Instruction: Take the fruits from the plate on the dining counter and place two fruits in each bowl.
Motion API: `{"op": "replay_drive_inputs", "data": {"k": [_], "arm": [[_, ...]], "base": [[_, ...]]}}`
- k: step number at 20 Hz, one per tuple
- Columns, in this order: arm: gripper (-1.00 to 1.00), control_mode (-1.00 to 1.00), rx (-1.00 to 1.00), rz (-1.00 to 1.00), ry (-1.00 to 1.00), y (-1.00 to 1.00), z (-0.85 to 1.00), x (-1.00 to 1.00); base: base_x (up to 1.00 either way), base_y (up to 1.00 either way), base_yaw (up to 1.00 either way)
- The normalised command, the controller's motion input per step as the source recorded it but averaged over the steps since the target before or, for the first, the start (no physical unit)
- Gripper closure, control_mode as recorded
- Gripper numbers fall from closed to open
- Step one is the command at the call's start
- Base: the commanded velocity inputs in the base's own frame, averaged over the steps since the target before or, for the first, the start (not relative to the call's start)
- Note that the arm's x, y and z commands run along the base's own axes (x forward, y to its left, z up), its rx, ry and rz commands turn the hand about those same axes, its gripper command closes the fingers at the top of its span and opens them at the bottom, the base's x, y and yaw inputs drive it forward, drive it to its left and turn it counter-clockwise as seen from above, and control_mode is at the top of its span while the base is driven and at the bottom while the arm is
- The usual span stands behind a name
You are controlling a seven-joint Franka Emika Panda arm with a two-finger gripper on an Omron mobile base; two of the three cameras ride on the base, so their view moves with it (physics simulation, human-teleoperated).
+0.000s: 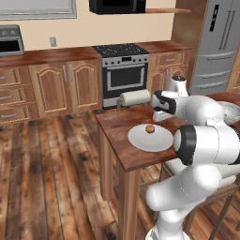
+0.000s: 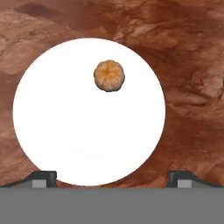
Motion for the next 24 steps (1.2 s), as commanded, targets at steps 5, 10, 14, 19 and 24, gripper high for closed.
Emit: {"op": "replay_drive_inputs", "data": {"k": [5, 10, 14, 19, 24], "arm": [[-1.0, -1.0, 0.02, 0.0, -0.11, 0.14, -0.27, 0.93], [-1.0, -1.0, 0.0, -0.04, 0.01, 0.08, 0.0, 0.56], [-1.0, -1.0, 0.0, -0.01, 0.03, 0.02, -0.36, 0.01], [-1.0, -1.0, 0.0, -0.02, 0.05, 0.06, -0.74, 0.0], [-1.0, -1.0, 0.0, -0.11, 0.02, 0.17, -0.3, 0.2]], "base": [[0.0, 0.0, 0.0], [0.0, 0.0, 0.0], [0.0, 0.0, 0.0], [0.0, 0.0, 0.0], [0.0, 0.0, 0.0]]}}
